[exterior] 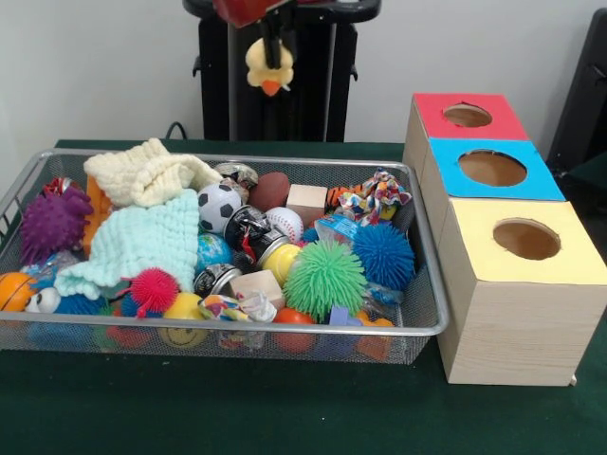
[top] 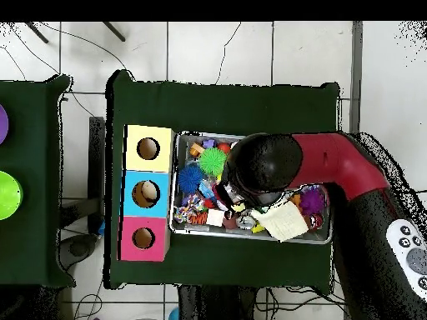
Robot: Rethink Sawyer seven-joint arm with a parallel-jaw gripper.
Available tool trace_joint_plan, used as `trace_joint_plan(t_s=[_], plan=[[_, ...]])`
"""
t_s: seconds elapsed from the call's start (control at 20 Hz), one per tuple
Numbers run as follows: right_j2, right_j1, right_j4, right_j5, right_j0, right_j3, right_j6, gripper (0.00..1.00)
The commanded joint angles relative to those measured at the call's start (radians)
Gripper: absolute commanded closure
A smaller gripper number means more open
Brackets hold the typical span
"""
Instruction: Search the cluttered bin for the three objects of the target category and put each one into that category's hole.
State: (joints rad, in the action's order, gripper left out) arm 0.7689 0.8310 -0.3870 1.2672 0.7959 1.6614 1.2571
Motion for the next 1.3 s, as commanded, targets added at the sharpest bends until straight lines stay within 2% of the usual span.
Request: trace_joint_plan(t_s=[0.05,0.2,0.65,1.3], plan=[[0.134,-0.011,0.111,-0.042,0.03,0.216,-0.141,1.0],[0.13,-0.027,0.128,-0.05,0.016,0.236,-0.095,1.0],[0.084,-0.082,0.103,-0.076,-0.048,0.236,-0.011,1.0],[0.018,-0.18,0.068,-0.322,-0.137,0.269,0.105,1.0]])
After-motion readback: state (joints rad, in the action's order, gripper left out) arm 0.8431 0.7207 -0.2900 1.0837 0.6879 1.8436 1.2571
